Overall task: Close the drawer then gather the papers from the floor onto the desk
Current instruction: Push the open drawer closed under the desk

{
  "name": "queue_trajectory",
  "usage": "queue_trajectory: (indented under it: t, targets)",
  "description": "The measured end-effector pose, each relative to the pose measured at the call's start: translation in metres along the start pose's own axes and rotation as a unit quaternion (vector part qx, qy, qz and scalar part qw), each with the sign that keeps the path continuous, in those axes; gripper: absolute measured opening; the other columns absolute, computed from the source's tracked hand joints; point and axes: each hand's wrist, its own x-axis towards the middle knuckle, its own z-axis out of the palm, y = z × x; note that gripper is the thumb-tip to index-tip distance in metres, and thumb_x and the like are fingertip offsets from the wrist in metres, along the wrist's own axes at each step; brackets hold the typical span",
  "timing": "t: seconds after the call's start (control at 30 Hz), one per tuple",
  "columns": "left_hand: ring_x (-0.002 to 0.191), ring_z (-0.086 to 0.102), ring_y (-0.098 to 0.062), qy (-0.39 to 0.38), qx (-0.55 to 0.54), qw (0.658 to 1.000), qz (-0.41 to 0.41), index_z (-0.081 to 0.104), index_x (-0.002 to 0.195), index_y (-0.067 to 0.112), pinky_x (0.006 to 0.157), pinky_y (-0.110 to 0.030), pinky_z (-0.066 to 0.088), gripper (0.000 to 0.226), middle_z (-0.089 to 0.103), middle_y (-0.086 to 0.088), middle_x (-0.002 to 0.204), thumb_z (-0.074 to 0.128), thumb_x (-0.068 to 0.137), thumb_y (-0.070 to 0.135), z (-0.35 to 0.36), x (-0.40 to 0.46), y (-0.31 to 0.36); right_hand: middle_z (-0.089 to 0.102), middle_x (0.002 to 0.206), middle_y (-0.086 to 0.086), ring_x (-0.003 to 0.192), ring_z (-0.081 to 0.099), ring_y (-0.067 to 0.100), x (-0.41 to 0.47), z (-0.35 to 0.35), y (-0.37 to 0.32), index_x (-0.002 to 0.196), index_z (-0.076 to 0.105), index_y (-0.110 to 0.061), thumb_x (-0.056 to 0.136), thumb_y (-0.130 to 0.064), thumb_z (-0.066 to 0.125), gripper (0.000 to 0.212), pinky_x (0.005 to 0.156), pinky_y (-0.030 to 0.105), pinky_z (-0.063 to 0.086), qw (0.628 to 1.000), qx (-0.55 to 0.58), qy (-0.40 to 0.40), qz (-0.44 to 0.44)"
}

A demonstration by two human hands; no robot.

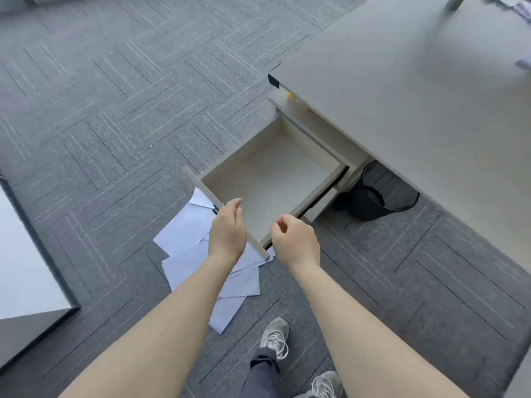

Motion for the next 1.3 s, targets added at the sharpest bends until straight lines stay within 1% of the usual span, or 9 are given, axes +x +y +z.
queue_trajectory:
  t: [0.17,0.27,0.33,0.4,0.5,0.57,0.87,1.07,1.3]
  targets:
    - [0.111,0.058,-0.022,0.042,-0.068,0.989,-0.121,0.061,0.12,0.016,0.093,-0.036,0.045,0.034,0.067,-0.003,0.116,0.038,0.097,0.023,-0.005,0.027,-0.045,0.071,0.074,0.0,0.067,0.061,0.024,0.012,0.054,-0.005,0.076,0.062,-0.013,0.086,-0.021,0.046,0.021,0.062,0.033,0.051,0.989,0.094,-0.074,0.085]
    - [0.104,0.063,-0.022,0.053,-0.103,0.977,-0.179,0.061,0.113,0.019,0.091,-0.041,0.05,0.031,0.068,0.0,0.104,0.04,0.092,0.026,-0.005,0.043,-0.067,0.072,0.081,0.002,0.053,0.055,0.018,0.015,0.078,-0.009,0.088,0.065,-0.013,0.091,-0.018,0.046,0.019,0.051,0.026,0.046,0.956,0.209,-0.14,0.154]
    - [0.103,0.064,-0.022,0.053,-0.127,0.966,-0.219,0.059,0.118,0.018,0.093,-0.045,0.051,0.034,0.066,0.004,0.098,0.039,0.091,0.024,-0.003,0.053,-0.082,0.072,0.092,0.005,0.056,0.057,0.018,0.016,0.093,-0.011,0.098,0.062,-0.016,0.094,-0.019,0.044,0.019,0.052,0.026,0.044,0.929,0.262,-0.173,0.195]
    - [0.105,0.064,-0.023,0.046,-0.138,0.957,-0.25,0.055,0.127,0.016,0.095,-0.044,0.05,0.04,0.064,0.001,0.105,0.038,0.091,0.02,-0.002,0.062,-0.092,0.071,0.101,0.006,0.061,0.06,0.019,0.017,0.107,-0.011,0.107,0.059,-0.019,0.096,-0.02,0.042,0.02,0.055,0.027,0.048,0.907,0.301,-0.187,0.228]
    - [0.108,0.064,-0.023,0.034,-0.14,0.953,-0.266,0.05,0.135,0.012,0.097,-0.043,0.05,0.045,0.06,-0.005,0.127,0.037,0.092,0.016,0.001,0.075,-0.105,0.069,0.108,0.006,0.065,0.062,0.019,0.02,0.123,-0.009,0.117,0.055,-0.018,0.098,-0.02,0.039,0.025,0.06,0.03,0.051,0.889,0.324,-0.189,0.262]
    - [0.108,0.063,-0.022,0.017,-0.149,0.951,-0.272,0.046,0.14,0.011,0.097,-0.043,0.05,0.047,0.056,-0.003,0.132,0.037,0.094,0.014,0.002,0.081,-0.109,0.067,0.111,0.006,0.067,0.062,0.019,0.022,0.128,-0.008,0.12,0.052,-0.018,0.099,-0.019,0.038,0.025,0.061,0.031,0.05,0.885,0.327,-0.183,0.275]
    - [0.091,0.068,-0.016,-0.001,-0.238,0.931,-0.278,0.053,0.133,0.01,0.089,-0.038,0.054,0.039,0.064,-0.004,0.12,0.04,0.096,0.012,0.013,0.097,-0.111,0.064,0.117,0.004,0.065,0.061,0.017,0.03,0.14,-0.001,0.14,0.043,-0.018,0.097,-0.019,0.04,0.043,0.055,0.026,0.045,0.887,0.324,-0.153,0.291]
    - [0.083,0.067,-0.015,-0.004,-0.247,0.93,-0.271,0.059,0.117,0.016,0.091,-0.038,0.053,0.03,0.063,0.001,0.109,0.039,0.096,0.009,0.02,0.103,-0.102,0.065,0.117,0.003,0.06,0.058,0.015,0.039,0.133,0.001,0.141,0.044,-0.015,0.096,-0.016,0.04,0.045,0.052,0.025,0.039,0.885,0.341,-0.129,0.291]
    - [0.081,0.068,-0.013,-0.017,-0.239,0.934,-0.267,0.053,0.134,0.011,0.092,-0.039,0.054,0.041,0.063,-0.001,0.115,0.039,0.095,0.006,0.035,0.115,-0.087,0.064,0.119,0.001,0.057,0.059,0.013,0.058,0.119,0.008,0.142,0.043,-0.016,0.095,-0.013,0.041,0.047,0.05,0.024,0.04,0.89,0.34,-0.117,0.282]
